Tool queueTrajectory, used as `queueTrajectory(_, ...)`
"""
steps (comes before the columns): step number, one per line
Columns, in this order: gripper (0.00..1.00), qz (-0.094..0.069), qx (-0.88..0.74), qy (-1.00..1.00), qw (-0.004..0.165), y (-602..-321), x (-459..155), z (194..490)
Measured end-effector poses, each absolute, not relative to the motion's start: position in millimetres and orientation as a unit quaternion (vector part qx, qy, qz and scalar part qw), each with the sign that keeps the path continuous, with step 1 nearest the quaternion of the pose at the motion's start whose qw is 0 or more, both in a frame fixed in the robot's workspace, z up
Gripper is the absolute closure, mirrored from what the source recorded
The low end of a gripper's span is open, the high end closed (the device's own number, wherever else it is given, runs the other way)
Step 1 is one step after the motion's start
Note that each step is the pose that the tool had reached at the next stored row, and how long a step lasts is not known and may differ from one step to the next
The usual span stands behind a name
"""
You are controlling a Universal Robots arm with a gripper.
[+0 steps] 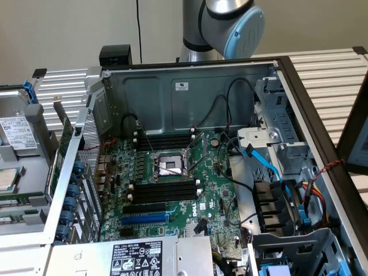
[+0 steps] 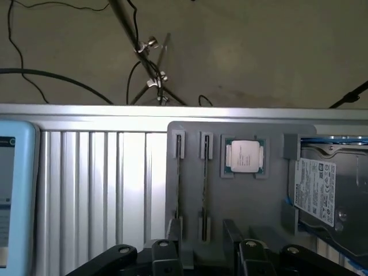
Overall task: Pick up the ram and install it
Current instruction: 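Pick up the ram and move it above insertion slot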
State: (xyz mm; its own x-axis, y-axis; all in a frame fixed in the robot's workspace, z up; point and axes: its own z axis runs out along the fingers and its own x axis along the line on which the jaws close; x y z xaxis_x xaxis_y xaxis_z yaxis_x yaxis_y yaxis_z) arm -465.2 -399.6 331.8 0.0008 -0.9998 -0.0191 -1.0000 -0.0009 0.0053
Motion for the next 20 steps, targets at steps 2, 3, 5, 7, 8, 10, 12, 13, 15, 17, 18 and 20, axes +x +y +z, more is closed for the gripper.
queueTrajectory(2,0.58,0.008,-0.707,0.707,0.005,-401,-465,329)
queueTrajectory(3,0.58,0.008,-0.707,0.707,0.004,-401,-465,328)
queueTrajectory(5,0.58,0.007,-0.708,0.707,0.003,-403,-465,326)
queueTrajectory(7,0.58,0.005,-0.708,0.707,0.001,-405,-465,324)
queueTrajectory(8,0.58,0.004,-0.708,0.707,0.001,-406,-465,324)
queueTrajectory(10,0.58,0.004,-0.708,0.707,0.000,-407,-466,321)
queueTrajectory(12,0.58,0.003,-0.708,0.707,0.000,-407,-466,317)
queueTrajectory(13,0.58,0.003,-0.708,0.706,0.000,-407,-466,316)
queueTrajectory(15,0.58,0.003,-0.708,0.706,-0.001,-407,-466,312)
queueTrajectory(17,0.58,0.003,-0.708,0.706,-0.001,-408,-466,309)
queueTrajectory(18,0.58,0.003,-0.708,0.706,-0.001,-409,-466,307)
queueTrajectory(20,0.58,0.002,-0.709,0.706,-0.001,-412,-466,304)
